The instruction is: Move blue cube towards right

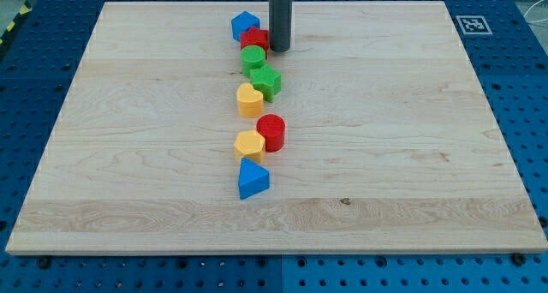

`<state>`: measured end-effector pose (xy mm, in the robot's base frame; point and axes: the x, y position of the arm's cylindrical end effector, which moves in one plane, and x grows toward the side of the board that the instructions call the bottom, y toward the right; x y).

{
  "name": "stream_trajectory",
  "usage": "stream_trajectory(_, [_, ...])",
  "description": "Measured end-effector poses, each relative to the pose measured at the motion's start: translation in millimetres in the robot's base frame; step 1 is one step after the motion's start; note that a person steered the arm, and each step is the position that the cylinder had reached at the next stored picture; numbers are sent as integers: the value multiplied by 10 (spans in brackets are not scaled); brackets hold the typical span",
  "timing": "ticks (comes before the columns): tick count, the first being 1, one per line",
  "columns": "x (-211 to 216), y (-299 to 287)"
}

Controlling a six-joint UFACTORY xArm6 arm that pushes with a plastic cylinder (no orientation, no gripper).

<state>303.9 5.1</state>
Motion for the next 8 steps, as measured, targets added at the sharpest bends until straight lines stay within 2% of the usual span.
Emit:
stream_trajectory(1, [-340,231])
stream_trajectory(2, [-704,192])
stream_trajectory(4, [-1080,-617])
stream_trajectory(6, [-1082,-979])
stream_trajectory(8, [-978,-997])
